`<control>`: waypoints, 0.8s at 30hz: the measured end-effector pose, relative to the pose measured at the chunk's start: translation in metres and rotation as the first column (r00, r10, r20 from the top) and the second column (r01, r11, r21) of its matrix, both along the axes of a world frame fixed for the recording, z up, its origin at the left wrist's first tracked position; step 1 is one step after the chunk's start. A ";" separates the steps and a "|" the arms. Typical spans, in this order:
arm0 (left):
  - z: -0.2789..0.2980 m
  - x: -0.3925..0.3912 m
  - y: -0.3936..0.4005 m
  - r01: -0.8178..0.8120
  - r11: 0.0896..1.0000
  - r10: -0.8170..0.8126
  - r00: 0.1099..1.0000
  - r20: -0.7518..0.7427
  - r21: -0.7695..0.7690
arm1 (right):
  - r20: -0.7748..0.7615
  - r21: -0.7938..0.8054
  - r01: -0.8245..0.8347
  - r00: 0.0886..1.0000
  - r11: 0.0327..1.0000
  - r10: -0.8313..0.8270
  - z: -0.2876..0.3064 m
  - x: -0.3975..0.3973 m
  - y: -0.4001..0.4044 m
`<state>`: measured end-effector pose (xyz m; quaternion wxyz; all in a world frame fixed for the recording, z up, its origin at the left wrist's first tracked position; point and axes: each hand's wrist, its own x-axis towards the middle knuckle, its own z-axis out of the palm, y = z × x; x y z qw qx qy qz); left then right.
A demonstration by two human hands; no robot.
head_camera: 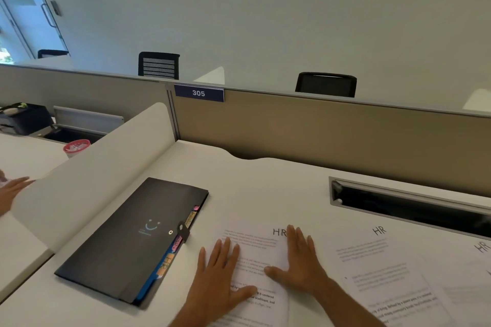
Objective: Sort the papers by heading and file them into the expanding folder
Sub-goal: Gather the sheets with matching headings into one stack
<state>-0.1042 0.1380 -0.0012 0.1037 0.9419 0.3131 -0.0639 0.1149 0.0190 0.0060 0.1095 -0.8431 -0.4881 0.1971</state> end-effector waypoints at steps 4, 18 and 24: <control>-0.001 0.009 -0.004 -0.048 0.999 0.048 0.999 0.006 -0.012 | -0.245 0.096 0.140 0.963 0.985 -0.113 0.010 -0.014 0.001; 0.013 0.031 -0.021 -0.346 0.899 0.408 0.885 0.224 -0.270 | -0.686 0.279 0.592 0.674 0.756 -0.275 0.036 -0.020 -0.044; 0.044 0.050 -0.039 -0.173 0.615 0.698 0.574 0.428 -0.770 | -0.745 0.285 0.613 0.625 0.737 -0.233 0.052 0.013 -0.091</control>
